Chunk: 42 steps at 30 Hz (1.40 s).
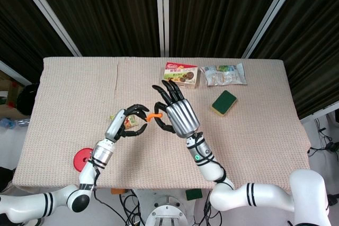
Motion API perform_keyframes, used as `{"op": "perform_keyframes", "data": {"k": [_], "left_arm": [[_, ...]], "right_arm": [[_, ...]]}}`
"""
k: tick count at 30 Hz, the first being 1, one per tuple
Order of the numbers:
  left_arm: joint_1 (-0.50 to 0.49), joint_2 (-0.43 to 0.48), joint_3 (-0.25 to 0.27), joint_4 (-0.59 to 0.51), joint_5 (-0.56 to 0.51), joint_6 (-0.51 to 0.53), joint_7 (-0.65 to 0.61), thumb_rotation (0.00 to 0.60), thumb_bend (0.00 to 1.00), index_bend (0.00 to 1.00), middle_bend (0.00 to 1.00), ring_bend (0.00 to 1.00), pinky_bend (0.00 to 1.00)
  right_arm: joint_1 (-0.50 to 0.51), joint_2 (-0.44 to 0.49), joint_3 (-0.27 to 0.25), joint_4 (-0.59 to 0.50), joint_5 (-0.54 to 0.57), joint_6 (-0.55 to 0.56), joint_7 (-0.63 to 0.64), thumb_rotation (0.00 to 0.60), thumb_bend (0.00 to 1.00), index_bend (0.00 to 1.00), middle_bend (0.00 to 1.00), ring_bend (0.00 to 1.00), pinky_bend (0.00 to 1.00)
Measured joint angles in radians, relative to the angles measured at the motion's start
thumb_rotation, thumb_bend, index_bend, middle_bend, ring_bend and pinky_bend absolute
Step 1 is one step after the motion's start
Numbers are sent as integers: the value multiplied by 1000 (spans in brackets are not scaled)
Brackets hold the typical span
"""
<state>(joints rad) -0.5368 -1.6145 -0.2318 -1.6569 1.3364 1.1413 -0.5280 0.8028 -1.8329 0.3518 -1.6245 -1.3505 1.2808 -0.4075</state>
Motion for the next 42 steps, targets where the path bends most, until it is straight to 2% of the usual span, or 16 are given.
{"op": "perform_keyframes", "data": {"k": [14,42], "left_arm": [[-11,10,-6,-27,1,-25,-25,598,310,460,563,482,383],[-22,10,-21,-27,-40,-50,-25,600,337,492,585,507,408]], "right_arm": [[0,0,-2,3,1,1,10,600,385,624,106,0,0],[-2,4,-9,8,1,-3,18,600,386,624,109,0,0]]}}
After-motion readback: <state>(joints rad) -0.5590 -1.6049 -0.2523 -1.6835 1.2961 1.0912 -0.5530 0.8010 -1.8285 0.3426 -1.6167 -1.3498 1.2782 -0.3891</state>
